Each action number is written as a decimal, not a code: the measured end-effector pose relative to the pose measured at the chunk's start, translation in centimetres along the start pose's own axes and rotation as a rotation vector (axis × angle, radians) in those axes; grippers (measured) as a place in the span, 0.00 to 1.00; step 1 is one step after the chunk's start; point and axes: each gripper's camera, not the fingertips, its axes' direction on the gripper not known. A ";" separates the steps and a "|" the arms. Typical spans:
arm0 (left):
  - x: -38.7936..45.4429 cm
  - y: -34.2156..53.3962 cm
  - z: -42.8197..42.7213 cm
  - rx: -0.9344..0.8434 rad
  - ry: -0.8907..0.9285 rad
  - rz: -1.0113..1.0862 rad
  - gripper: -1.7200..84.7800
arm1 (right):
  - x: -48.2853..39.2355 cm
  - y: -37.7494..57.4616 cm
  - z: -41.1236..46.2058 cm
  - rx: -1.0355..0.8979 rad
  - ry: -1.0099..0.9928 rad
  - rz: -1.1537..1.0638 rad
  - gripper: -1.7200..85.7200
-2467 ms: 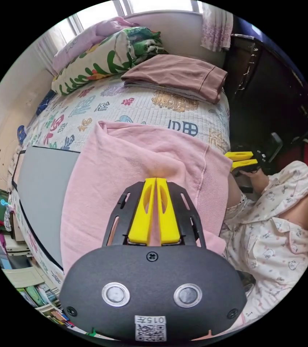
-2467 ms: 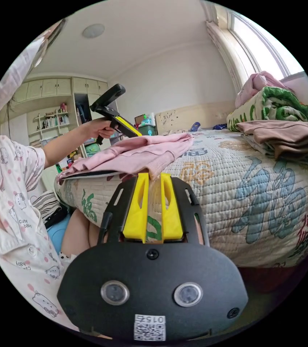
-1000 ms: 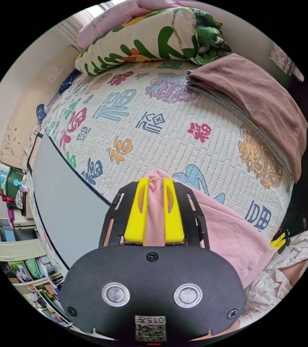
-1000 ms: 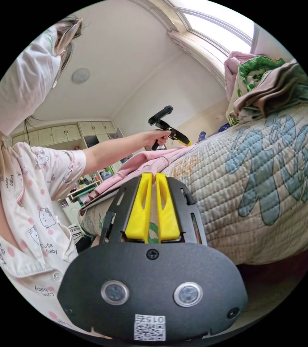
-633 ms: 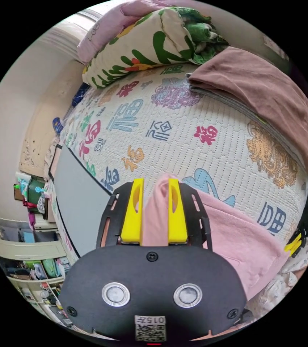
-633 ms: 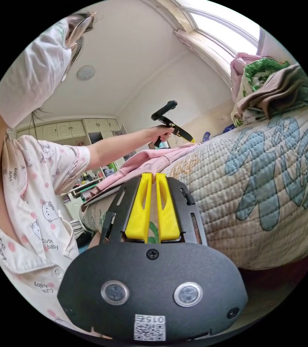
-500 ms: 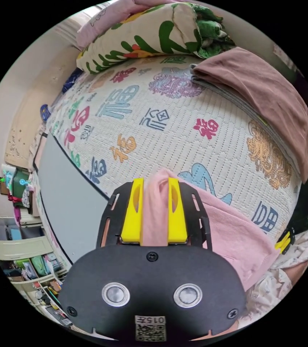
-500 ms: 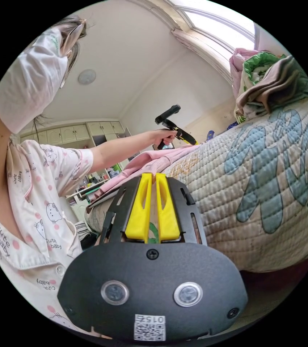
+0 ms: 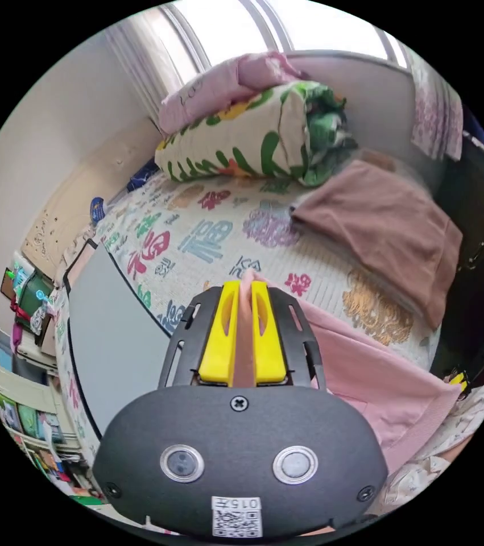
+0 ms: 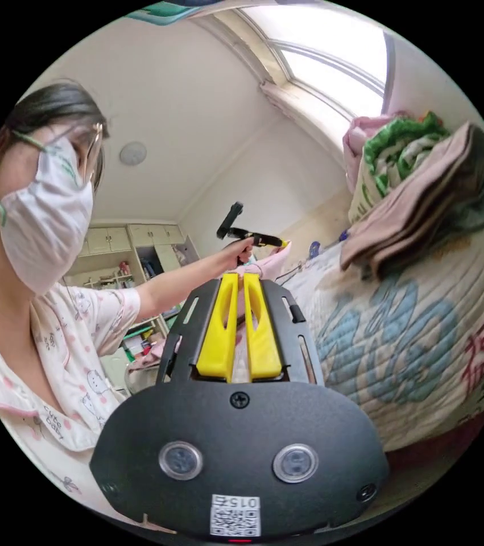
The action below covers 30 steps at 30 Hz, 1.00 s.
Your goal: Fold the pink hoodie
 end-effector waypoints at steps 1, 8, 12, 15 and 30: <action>-0.5 0.1 -2.9 0.089 0.028 -0.028 0.04 | -0.8 -0.9 -1.2 0.046 0.030 -0.029 0.01; -5.5 4.5 -20.0 0.469 0.186 -0.088 0.04 | -12.0 -5.4 -3.5 0.237 0.028 -0.360 0.02; -11.3 11.5 -25.6 0.542 0.228 -0.159 0.04 | -18.0 -2.6 0.7 0.161 -0.184 -0.455 0.02; -17.3 19.4 -28.0 0.554 0.255 -0.267 0.04 | -21.6 1.6 6.7 -0.013 -0.371 -0.462 0.02; -33.3 38.4 -25.6 0.279 0.326 -0.388 0.03 | -30.7 27.5 30.3 -0.704 -0.467 -0.363 0.03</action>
